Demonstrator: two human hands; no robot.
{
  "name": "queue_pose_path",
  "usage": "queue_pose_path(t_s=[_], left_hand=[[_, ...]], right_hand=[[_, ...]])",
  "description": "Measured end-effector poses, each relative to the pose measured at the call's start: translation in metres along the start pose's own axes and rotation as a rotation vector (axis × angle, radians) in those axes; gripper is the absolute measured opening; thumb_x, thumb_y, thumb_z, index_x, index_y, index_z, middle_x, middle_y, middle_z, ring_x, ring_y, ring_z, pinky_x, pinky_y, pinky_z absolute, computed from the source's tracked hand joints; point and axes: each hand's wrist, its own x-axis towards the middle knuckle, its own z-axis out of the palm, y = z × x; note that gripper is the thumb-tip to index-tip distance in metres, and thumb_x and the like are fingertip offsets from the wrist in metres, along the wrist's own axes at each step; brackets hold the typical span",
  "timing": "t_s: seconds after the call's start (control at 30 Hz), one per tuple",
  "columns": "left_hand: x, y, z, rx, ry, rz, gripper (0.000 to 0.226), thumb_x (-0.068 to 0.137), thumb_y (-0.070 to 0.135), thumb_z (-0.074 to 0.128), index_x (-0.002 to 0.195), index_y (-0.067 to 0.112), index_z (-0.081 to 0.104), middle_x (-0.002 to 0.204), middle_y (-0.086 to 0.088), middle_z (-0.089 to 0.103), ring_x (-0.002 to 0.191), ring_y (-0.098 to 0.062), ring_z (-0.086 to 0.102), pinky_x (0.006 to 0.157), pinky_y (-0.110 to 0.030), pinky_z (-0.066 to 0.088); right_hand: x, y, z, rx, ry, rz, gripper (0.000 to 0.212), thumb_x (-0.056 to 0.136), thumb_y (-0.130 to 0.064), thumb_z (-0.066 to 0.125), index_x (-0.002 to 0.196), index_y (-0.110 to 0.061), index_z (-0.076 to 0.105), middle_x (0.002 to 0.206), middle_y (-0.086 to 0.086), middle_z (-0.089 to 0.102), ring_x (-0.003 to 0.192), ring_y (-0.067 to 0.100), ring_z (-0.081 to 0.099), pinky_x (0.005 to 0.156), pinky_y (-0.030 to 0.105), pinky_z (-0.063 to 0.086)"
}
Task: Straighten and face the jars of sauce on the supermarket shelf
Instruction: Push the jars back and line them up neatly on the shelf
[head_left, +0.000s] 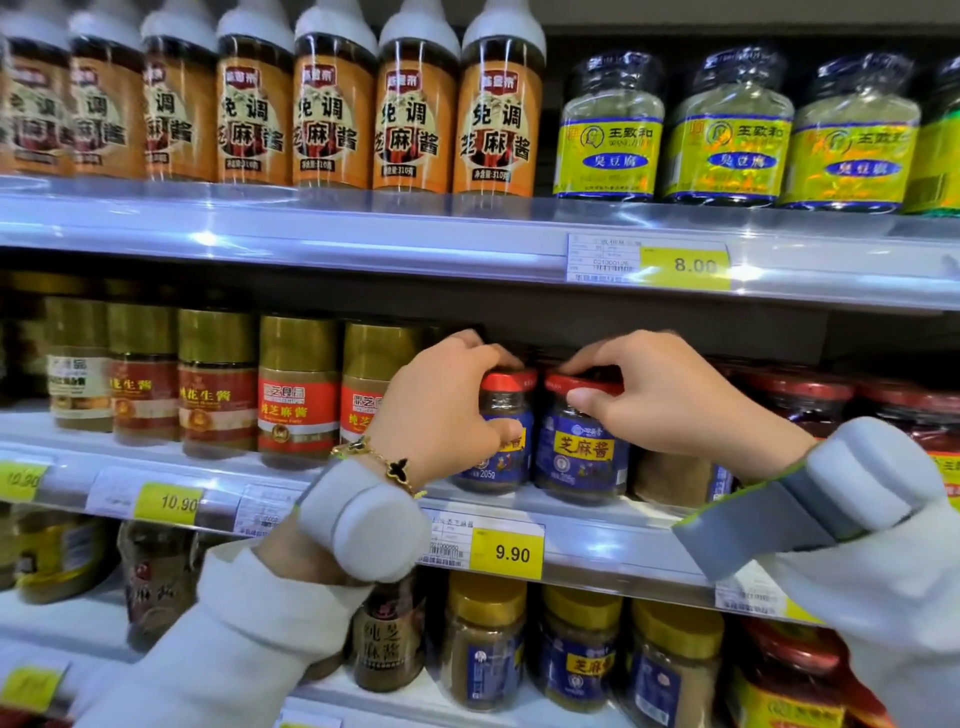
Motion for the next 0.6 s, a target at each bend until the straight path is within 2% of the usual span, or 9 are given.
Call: queue_pose_path(t_s=[0.1,0.27,0.4,0.6], left_hand=[[0.0,0.001,0.001,-0.01,0.032,-0.01,0.049,0.068,0.028,0.074,0.115,0.029,0.058,0.111,0.009,0.052,0.104,-0.015,0.055,0.091,-0.032,0.046],[0.005,-0.002,-0.007,-0.081,-0.037,-0.022,0.045,0.067,0.016,0.074,0.109,0.027,0.06,0.102,0.01,0.051,0.097,-0.012,0.054,0.082,-0.023,0.042],[0.008,0.0,-0.01,-0.094,-0.076,-0.028,0.046,0.067,0.013,0.074,0.108,0.027,0.059,0.106,0.008,0.053,0.097,-0.012,0.054,0.083,-0.026,0.045],[0.012,-0.001,-0.013,-0.091,-0.123,-0.038,0.047,0.067,0.013,0.074,0.108,0.028,0.057,0.104,0.01,0.049,0.095,-0.011,0.052,0.079,-0.023,0.044]], right_hand=[[-0.002,0.003,-0.002,0.058,-0.007,0.012,0.026,0.08,-0.019,0.064,0.104,-0.027,0.068,0.109,-0.009,0.067,0.106,0.018,0.056,0.08,0.018,0.029],[-0.005,0.005,0.0,0.091,-0.001,0.01,0.027,0.082,-0.018,0.063,0.107,-0.028,0.066,0.109,-0.008,0.067,0.105,0.015,0.056,0.078,0.018,0.03],[-0.006,0.006,0.0,0.114,-0.01,0.007,0.029,0.083,-0.018,0.062,0.11,-0.027,0.065,0.111,-0.007,0.067,0.108,0.015,0.056,0.082,0.021,0.036],[-0.005,0.008,-0.001,0.112,-0.03,0.004,0.029,0.082,-0.021,0.062,0.109,-0.03,0.065,0.11,-0.008,0.067,0.106,0.014,0.056,0.079,0.021,0.036]])
